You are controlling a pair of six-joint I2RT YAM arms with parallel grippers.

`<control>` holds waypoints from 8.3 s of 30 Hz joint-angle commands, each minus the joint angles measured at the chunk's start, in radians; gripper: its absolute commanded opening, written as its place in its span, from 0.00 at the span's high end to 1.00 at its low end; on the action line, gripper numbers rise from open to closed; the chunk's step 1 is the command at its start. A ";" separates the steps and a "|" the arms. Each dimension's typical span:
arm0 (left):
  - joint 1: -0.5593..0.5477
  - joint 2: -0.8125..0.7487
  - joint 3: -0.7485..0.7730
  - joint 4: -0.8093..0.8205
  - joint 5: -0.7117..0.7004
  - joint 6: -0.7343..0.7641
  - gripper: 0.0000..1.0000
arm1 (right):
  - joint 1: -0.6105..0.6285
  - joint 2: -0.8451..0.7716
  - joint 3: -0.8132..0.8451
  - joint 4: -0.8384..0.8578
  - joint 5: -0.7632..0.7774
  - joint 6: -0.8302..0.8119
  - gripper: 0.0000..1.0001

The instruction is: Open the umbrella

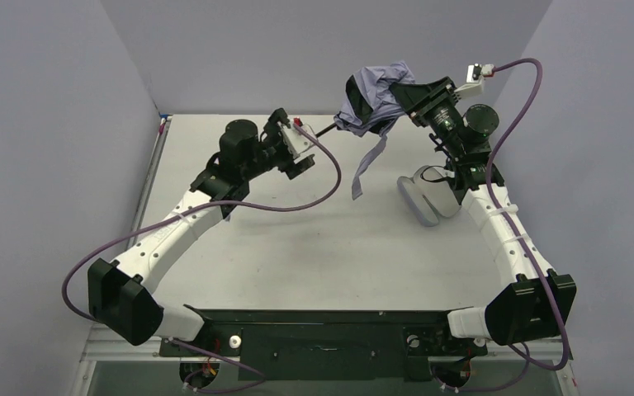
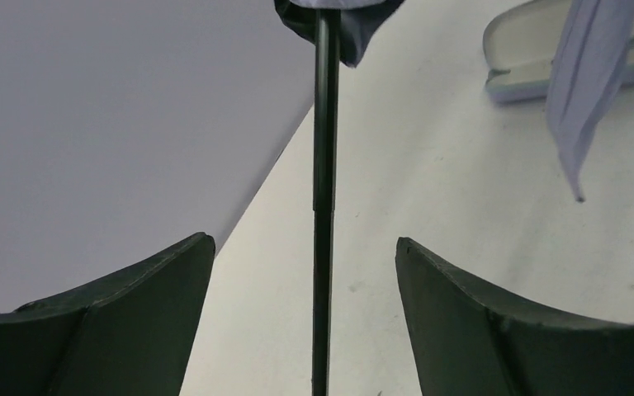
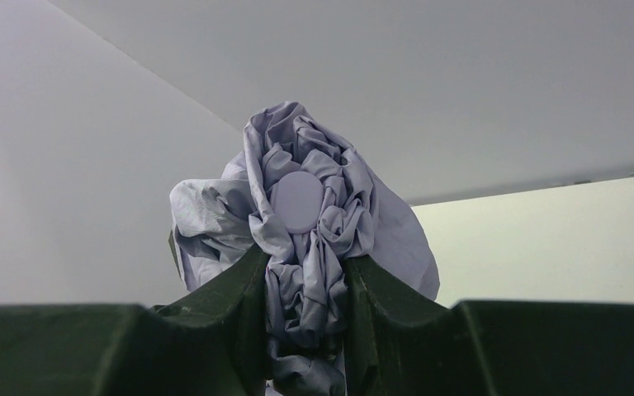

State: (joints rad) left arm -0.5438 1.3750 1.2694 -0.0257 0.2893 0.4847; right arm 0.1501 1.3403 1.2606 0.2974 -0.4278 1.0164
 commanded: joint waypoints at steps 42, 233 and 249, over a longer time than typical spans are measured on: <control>-0.013 -0.055 -0.065 -0.073 -0.035 0.966 1.00 | -0.058 -0.107 0.193 -0.681 -0.446 -1.122 0.35; 0.040 0.058 -0.006 0.517 0.091 -0.654 1.00 | 0.269 0.152 -0.024 -0.266 -0.295 -0.868 0.50; 0.033 0.015 -0.018 0.512 0.168 -0.647 1.00 | 0.306 0.422 -0.004 -0.169 -0.029 -0.835 0.69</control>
State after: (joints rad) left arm -0.5087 1.4445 1.1976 0.3714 0.4160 -0.1528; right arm 0.4706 1.7416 1.2228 0.1043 -0.5350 0.2157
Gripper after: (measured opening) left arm 0.070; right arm 0.306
